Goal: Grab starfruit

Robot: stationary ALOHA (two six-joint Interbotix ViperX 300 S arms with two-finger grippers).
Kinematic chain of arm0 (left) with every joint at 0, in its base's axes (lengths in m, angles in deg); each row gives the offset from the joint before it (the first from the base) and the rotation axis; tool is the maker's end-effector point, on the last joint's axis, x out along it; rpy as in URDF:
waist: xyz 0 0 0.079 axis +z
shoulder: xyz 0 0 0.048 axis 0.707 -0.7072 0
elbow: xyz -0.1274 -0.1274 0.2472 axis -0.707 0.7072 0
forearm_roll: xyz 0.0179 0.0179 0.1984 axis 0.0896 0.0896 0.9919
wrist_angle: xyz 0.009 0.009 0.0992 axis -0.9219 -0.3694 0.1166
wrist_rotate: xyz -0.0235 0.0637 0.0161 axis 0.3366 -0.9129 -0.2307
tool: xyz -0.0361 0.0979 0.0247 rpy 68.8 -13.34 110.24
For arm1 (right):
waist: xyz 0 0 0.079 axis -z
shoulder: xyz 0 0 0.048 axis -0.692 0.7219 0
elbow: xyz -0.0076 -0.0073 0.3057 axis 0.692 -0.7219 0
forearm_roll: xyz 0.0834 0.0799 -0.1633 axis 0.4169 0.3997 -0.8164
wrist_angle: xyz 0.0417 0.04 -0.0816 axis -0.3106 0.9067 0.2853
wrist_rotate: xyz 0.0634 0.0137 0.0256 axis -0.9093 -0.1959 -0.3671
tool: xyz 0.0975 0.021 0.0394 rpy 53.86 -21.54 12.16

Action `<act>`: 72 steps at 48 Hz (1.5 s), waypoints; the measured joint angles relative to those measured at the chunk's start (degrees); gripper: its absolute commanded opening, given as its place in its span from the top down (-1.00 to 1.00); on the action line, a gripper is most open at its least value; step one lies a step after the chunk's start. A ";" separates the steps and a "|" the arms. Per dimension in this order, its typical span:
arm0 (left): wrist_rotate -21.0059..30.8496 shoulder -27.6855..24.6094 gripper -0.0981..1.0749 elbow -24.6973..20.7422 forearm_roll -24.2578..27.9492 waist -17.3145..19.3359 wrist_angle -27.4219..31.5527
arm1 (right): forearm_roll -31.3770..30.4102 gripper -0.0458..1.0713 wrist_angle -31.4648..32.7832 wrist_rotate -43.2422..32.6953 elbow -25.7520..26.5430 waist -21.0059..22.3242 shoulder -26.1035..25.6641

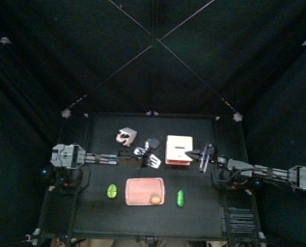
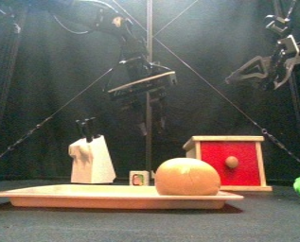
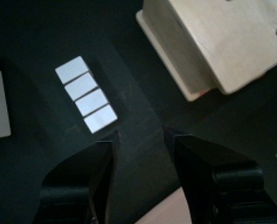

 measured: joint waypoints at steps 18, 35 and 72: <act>-0.62 -0.53 -0.56 -5.36 -7.65 -8.44 23.38 | -0.09 0.90 0.26 0.00 0.00 0.00 0.00; -0.62 -1.14 -0.56 -9.23 -4.13 -11.07 45.26 | 0.00 0.90 0.62 0.00 0.00 0.00 0.00; 20.13 8.96 -0.56 6.24 -15.38 -20.74 40.08 | 0.00 0.90 0.70 0.00 0.00 0.26 0.00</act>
